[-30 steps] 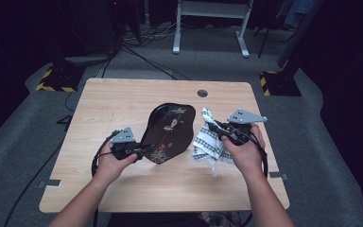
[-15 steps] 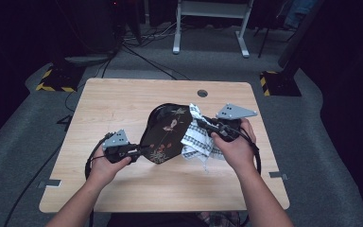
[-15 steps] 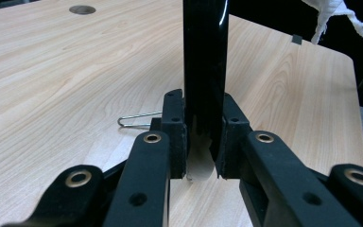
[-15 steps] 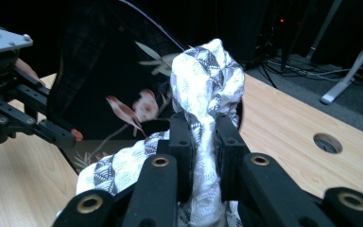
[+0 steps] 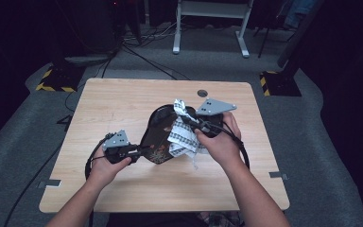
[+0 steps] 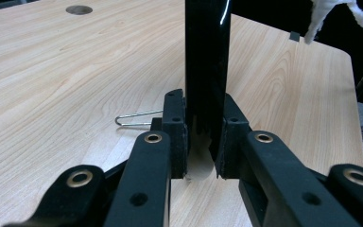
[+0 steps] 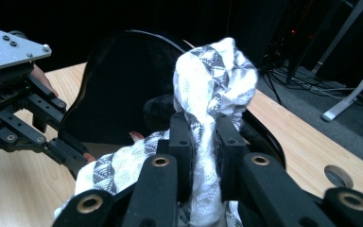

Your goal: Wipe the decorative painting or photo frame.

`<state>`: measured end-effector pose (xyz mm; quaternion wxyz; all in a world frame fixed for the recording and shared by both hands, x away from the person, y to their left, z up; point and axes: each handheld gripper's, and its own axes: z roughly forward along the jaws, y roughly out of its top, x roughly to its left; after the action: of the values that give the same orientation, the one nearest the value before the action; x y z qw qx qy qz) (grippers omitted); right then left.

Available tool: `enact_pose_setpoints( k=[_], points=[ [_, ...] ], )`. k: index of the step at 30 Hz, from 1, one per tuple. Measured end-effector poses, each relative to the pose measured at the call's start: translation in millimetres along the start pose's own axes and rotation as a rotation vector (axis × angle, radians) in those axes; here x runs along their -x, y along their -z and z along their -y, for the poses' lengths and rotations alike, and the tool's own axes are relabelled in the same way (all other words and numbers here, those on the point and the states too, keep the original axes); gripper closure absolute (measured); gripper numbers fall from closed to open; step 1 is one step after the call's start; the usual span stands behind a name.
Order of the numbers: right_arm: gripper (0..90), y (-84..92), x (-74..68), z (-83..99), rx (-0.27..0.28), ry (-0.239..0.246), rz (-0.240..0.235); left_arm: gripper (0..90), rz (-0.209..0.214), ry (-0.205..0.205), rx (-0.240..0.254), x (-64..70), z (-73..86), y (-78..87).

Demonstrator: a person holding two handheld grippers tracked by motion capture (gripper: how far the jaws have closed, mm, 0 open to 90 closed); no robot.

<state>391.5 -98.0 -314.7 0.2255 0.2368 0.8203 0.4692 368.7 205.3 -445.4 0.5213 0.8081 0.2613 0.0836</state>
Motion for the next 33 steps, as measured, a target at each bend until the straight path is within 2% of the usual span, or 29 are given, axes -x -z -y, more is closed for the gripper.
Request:
enact_pose_setpoints(
  k=[3,15,33],
  points=[
    [81.1,-6.4,-2.3,-6.9,-0.021,0.023,0.004,78.2,0.011,-0.003,0.005,-0.7,-0.7,-0.5],
    [81.0,-19.7,-7.1,-14.2,-0.064,0.052,-0.010,78.1,0.021,-0.012,-0.008,0.3,-2.2,-0.6],
    [80.9,-30.6,-31.8,-33.1,-0.092,0.112,-0.084,78.0,0.022,-0.003,-0.011,0.3,-2.6,-0.8]
  ],
)
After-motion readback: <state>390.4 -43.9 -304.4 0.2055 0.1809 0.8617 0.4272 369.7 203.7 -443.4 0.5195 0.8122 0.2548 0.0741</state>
